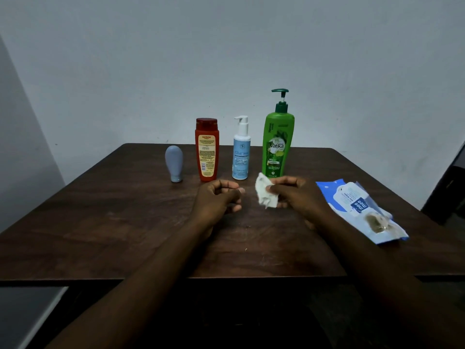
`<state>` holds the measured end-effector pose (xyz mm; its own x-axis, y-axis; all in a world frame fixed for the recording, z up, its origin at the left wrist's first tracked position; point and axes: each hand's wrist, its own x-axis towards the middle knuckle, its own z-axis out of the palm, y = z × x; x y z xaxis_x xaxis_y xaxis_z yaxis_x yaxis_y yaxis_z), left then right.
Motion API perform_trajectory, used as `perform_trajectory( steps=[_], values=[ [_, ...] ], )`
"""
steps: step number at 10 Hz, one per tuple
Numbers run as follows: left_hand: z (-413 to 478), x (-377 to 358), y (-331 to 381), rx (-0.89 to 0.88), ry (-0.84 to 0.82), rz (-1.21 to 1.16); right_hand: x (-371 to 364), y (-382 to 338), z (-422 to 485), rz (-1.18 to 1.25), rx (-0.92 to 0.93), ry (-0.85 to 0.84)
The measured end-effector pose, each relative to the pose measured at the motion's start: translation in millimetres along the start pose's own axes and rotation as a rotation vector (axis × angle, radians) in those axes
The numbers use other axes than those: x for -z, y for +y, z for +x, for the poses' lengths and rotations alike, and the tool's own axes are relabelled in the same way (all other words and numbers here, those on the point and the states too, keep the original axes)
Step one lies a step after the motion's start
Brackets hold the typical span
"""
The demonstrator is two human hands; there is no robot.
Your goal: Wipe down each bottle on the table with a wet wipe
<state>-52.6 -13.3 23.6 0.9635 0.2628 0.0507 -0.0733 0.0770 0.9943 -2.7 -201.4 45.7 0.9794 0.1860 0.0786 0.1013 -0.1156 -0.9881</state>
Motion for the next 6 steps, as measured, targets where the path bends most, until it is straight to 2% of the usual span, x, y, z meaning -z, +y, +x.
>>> perform_trajectory(
  steps=[1,2,3,4,5,6],
  values=[
    [3,7,-2,-0.049,0.012,0.18,21,1,16,-0.427,0.205,0.157],
    [5,15,-2,-0.142,0.025,0.401,31,7,26,-0.649,0.341,0.201],
    [7,22,-2,-0.153,0.026,0.505,30,17,27,-0.837,0.371,0.219],
    [11,30,-3,-0.167,0.005,0.601,25,30,23,-0.963,0.315,0.189],
    [11,36,-5,-0.179,-0.005,0.639,19,38,13,-1.093,0.267,0.105],
    [13,38,-5,-0.18,-0.004,0.647,13,31,5,-1.245,0.269,0.142]
  ],
)
